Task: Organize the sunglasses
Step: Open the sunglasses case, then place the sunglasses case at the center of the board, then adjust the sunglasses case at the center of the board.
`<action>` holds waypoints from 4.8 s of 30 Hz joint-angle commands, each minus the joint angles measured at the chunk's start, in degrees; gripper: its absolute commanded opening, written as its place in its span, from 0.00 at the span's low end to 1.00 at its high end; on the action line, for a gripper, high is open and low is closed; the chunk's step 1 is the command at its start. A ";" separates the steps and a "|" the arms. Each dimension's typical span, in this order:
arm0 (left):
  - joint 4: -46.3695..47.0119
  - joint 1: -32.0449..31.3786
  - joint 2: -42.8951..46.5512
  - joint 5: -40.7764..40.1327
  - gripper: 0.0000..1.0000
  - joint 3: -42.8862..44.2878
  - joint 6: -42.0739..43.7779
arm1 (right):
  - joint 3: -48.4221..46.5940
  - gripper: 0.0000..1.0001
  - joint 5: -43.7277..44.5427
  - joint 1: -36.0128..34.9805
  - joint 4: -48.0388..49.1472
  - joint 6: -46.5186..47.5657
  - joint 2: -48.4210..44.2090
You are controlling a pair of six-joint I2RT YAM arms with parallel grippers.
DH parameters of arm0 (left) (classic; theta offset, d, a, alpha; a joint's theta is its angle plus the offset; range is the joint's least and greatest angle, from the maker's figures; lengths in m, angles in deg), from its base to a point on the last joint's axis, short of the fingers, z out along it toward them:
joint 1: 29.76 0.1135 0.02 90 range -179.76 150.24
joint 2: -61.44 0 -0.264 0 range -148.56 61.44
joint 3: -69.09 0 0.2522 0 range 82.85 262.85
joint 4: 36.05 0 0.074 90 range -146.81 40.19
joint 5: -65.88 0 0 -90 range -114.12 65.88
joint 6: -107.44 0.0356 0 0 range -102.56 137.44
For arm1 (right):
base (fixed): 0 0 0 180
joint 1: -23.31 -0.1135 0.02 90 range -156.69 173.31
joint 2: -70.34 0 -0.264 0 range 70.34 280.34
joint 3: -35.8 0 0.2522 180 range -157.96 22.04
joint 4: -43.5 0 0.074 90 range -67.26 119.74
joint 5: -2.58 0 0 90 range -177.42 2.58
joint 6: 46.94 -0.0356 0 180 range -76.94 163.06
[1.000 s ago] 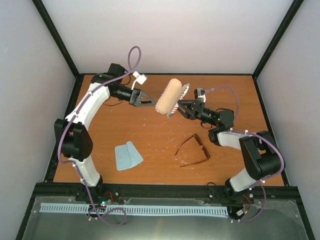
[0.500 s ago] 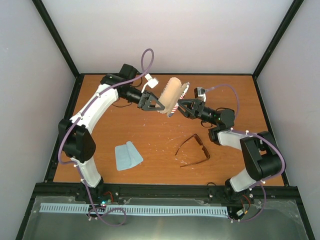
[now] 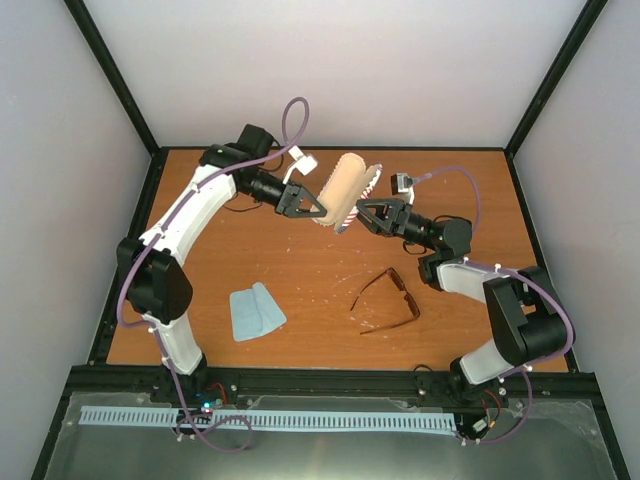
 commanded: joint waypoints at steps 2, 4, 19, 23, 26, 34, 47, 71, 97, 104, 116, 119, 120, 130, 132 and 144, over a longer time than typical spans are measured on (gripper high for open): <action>-2.74 -0.17 -1.63 -4.76 0.16 8.57 3.55 | 0.79 0.23 -0.37 0.10 0.49 -0.13 -0.87; -4.96 -0.17 -2.65 -7.04 0.13 11.55 5.36 | 1.04 0.32 -0.74 0.09 0.25 -0.38 -0.41; -10.00 0.90 -3.38 -20.45 0.11 23.56 12.64 | 2.68 0.77 -7.79 0.82 -20.30 10.33 -4.34; -10.07 1.06 -3.11 -23.37 0.10 24.39 15.37 | -0.92 0.80 -9.65 2.65 -52.63 29.08 -11.07; -7.30 1.00 -2.47 -28.51 0.10 19.60 20.41 | -8.35 0.82 -1.53 7.51 -95.79 52.95 -17.06; 14.29 -1.89 1.76 -50.01 0.03 -5.88 33.14 | -19.15 0.81 23.88 16.87 -123.40 64.20 -22.03; 48.04 -7.67 7.66 -64.11 0.01 -31.06 35.10 | -16.97 0.81 37.75 16.87 -121.27 57.83 -29.11; 61.84 -7.91 0.02 -59.07 0.07 -36.26 35.43 | -15.43 0.81 36.68 16.87 -121.68 56.93 -29.61; 69.79 -7.16 -13.28 -66.09 0.15 -28.90 39.17 | -14.07 0.81 37.40 16.85 -121.93 55.82 -32.19; 68.59 -7.03 -9.64 -64.57 0.62 -30.53 37.75 | -13.49 0.81 37.20 16.86 -121.58 55.37 -32.59; 57.01 -5.42 7.81 -65.33 0.78 -28.67 24.47 | -17.07 0.80 35.44 9.45 -122.32 57.71 -28.06; 46.35 -0.93 12.05 -62.44 0.75 -27.07 17.26 | -20.92 0.71 39.06 -1.58 -125.31 58.57 -22.26; 44.86 0.44 13.38 -61.81 0.74 -28.03 16.99 | -21.93 0.66 39.51 -4.26 -126.02 58.41 -20.17; 42.10 5.00 26.18 -64.26 0.54 -47.50 19.40 | -23.91 0.44 43.63 -13.03 -120.48 54.62 -7.79; 41.65 5.01 25.71 -63.85 0.53 -47.92 18.64 | -28.19 0.33 42.00 -13.01 -119.36 56.17 -2.25; 44.76 10.79 21.55 -61.30 0.51 -46.01 15.78 | -51.65 0.12 57.89 -12.25 -128.64 56.04 21.94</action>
